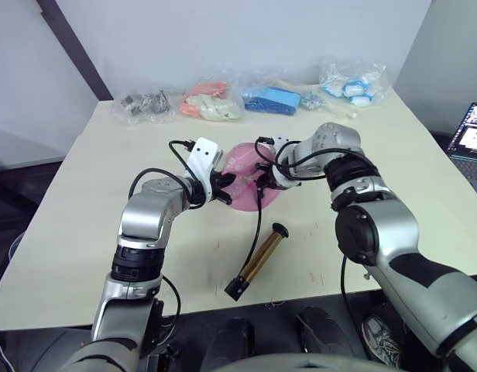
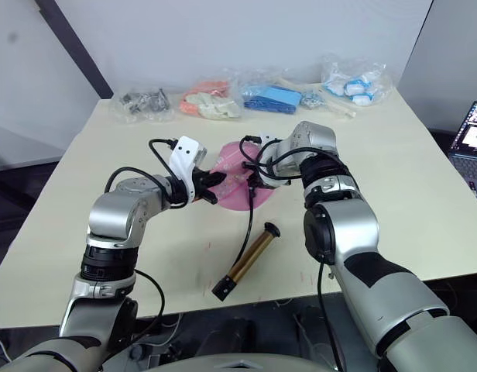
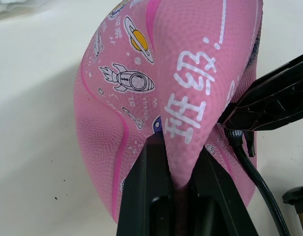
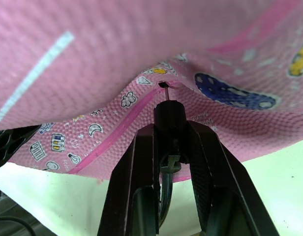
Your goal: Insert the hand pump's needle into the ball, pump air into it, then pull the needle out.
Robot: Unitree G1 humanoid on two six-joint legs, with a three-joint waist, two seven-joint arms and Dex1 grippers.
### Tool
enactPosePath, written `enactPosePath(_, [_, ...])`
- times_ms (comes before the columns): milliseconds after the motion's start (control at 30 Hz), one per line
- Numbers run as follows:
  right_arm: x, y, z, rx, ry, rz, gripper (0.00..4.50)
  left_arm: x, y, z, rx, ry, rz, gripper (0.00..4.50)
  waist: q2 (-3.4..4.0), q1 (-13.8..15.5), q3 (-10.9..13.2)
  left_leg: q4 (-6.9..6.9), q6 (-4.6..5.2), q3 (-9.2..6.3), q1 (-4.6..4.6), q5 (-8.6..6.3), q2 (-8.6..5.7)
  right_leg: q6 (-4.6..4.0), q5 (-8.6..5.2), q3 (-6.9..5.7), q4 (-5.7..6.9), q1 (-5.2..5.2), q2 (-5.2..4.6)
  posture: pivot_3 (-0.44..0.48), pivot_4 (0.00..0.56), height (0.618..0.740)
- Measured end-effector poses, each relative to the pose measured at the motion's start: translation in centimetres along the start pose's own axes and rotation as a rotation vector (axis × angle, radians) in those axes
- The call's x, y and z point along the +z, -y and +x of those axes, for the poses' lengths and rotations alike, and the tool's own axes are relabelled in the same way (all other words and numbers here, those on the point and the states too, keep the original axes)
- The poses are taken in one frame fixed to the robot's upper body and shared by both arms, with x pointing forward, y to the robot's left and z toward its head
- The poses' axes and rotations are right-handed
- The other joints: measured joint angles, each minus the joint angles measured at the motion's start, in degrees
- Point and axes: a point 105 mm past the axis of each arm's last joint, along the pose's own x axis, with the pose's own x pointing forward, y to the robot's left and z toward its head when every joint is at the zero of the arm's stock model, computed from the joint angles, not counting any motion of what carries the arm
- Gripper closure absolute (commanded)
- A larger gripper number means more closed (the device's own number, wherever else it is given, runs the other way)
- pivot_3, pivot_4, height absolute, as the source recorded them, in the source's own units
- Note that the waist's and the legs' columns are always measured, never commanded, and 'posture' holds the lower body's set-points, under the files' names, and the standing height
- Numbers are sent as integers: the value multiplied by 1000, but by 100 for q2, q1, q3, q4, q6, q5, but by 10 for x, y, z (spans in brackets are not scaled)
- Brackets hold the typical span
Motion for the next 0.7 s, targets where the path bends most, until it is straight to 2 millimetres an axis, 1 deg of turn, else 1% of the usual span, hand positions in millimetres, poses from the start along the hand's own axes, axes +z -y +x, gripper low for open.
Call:
enactPosePath(433, [-1, -5, 5, -2, -2, -80, 4206, -3, -3, -3, 1, -5, 13, 4440, 0, -30, -1, -18, -4, 7, 26, -2, 17, -1, 1, 6, -18, 17, 24, 0, 150, 736])
enactPosePath(567, [-1, -7, 7, -8, -4, -109, 4206, -4, -4, -4, 2, -7, 18, 4440, 0, -32, -1, -19, -13, 14, 34, -8, 38, -2, 1, 15, -21, 19, 46, 0, 150, 736])
enactPosePath(700, [-2, -6, 10, -9, -6, -116, 4206, -5, -5, -4, 3, -11, 19, 4440, 1, -33, 0, -30, -20, 19, 65, -13, 57, 0, -1, 17, -30, 47, 58, 0, 150, 736])
